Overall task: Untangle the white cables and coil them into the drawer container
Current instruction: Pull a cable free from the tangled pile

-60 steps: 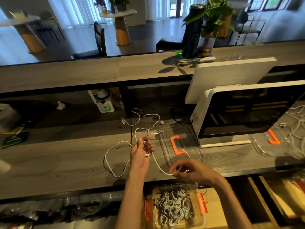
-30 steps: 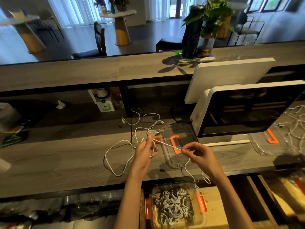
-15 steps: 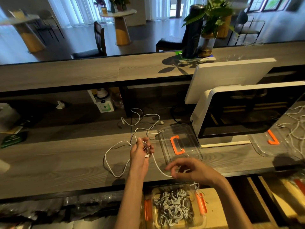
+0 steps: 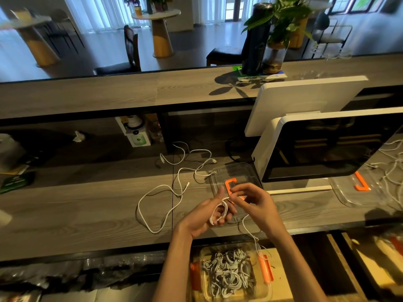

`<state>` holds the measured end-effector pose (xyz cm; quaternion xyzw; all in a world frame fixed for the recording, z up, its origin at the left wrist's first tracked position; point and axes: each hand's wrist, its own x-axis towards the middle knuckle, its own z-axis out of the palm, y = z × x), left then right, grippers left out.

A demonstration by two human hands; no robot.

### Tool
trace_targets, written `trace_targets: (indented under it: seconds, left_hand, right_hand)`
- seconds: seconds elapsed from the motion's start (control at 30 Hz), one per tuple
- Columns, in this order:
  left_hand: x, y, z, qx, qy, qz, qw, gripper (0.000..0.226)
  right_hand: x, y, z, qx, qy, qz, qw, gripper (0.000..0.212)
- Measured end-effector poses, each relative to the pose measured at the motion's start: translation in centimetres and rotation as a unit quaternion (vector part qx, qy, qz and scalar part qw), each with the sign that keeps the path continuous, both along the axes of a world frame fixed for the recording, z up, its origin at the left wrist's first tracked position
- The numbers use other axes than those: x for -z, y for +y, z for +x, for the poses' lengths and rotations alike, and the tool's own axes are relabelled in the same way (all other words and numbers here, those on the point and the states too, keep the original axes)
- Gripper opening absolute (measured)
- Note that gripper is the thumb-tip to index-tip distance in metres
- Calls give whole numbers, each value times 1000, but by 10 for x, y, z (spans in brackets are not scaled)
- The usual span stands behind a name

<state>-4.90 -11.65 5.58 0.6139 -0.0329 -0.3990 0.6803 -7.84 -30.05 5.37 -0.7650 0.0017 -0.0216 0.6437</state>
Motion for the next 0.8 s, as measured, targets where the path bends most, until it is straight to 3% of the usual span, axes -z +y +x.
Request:
trace_targets:
  seconds: [0.1, 0.17, 0.33, 0.47, 0.57, 0.7, 0.8]
  left_hand:
    - [-4, 1, 0, 39, -71, 28, 996, 50]
    - [-3, 2, 3, 12, -97, 44, 994, 45]
    - [3, 7, 12, -197, -87, 25, 976, 45]
    - [5, 15, 18, -366, -24, -80, 927, 43]
    - [5, 17, 21, -427, 13, -141, 893, 44]
    - [6, 13, 19, -451, 61, -173, 874, 41]
    - [7, 9, 20, -453, 72, -168, 873, 38]
  right_hand:
    - [3, -5, 1, -5, -9, -23, 1000, 18]
    - [4, -8, 2, -4, -11, -24, 1000, 16]
    - [8, -26, 1, 15, -2, -53, 998, 7]
    - [10, -38, -1, -3, 20, -80, 997, 9]
    - [10, -39, -3, -51, 45, -123, 990, 12]
    - [3, -31, -7, -181, 104, -175, 962, 17]
    - [-2, -27, -10, -285, 115, -158, 938, 17]
